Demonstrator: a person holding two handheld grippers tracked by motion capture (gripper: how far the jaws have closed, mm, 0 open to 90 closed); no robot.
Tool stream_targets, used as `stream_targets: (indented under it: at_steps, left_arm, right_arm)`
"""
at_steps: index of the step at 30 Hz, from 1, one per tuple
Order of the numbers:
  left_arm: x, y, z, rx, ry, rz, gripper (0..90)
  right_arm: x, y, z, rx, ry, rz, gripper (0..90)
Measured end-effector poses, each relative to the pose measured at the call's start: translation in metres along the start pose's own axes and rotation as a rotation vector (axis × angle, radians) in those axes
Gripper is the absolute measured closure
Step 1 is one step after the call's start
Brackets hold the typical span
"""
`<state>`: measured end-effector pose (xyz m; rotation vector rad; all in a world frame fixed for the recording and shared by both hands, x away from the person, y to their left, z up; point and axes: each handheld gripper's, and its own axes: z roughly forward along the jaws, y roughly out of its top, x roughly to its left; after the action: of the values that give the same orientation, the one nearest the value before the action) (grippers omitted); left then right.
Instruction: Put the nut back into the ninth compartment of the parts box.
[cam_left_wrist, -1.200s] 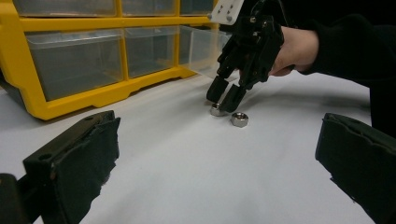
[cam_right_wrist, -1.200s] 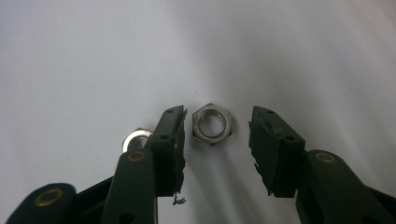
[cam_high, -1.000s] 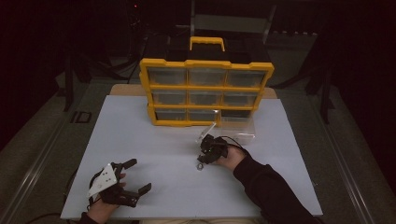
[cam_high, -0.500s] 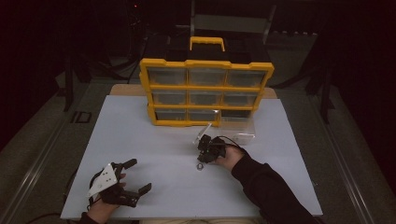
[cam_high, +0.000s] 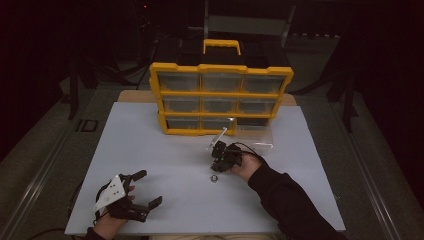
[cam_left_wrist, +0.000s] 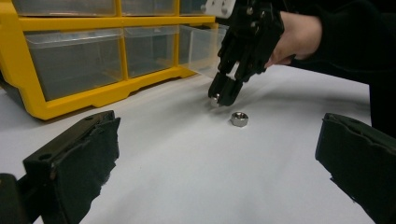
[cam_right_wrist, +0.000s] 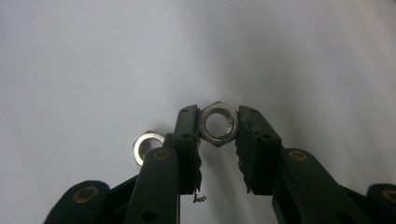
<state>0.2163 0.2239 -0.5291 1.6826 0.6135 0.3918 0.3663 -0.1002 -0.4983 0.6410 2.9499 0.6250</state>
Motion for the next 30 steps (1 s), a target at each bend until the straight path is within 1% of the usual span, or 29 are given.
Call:
stream_targets:
  at_steps: [3,6,7,10,12,16,19,21,26,30]
  left_arm:
    - [0.0,0.0,0.0,-0.001,0.001,0.0,0.0]
    - [0.0,0.0,0.0,-0.004,-0.001,-0.001,0.0]
    - [0.0,0.0,0.0,-0.004,0.001,0.001,0.0]
    - [0.0,0.0,0.0,0.0,0.003,-0.005,0.0]
    - [0.001,0.0,0.0,0.0,0.003,-0.006,0.0]
    - [0.001,0.0,0.0,0.002,0.002,-0.004,0.0]
    - [0.001,0.0,0.0,0.002,0.002,-0.004,0.0]
    - [0.001,0.0,0.0,0.0,0.003,-0.004,0.0]
    - [0.001,0.0,0.0,0.001,0.004,-0.005,0.0]
    - [0.001,0.0,0.0,0.002,0.002,-0.004,0.0]
  right_arm:
    - [0.002,0.004,-0.007,-0.006,-0.003,-0.01,70.4]
    - [0.002,0.006,-0.012,-0.014,-0.003,-0.01,70.4]
    - [0.001,0.007,-0.02,-0.023,-0.005,-0.008,70.4]
    - [0.0,0.008,-0.03,-0.035,-0.006,0.005,70.4]
    - [-0.002,0.009,-0.037,-0.05,-0.012,0.0,70.4]
    - [-0.007,0.01,-0.053,-0.07,-0.019,0.017,70.4]
    - [-0.01,0.011,-0.064,-0.086,-0.037,0.019,70.4]
    - [-0.012,0.011,-0.071,-0.09,-0.05,0.027,70.4]
    - [-0.02,0.01,-0.087,-0.108,-0.06,0.045,70.4]
    - [-0.026,0.007,-0.098,-0.12,-0.082,0.061,70.4]
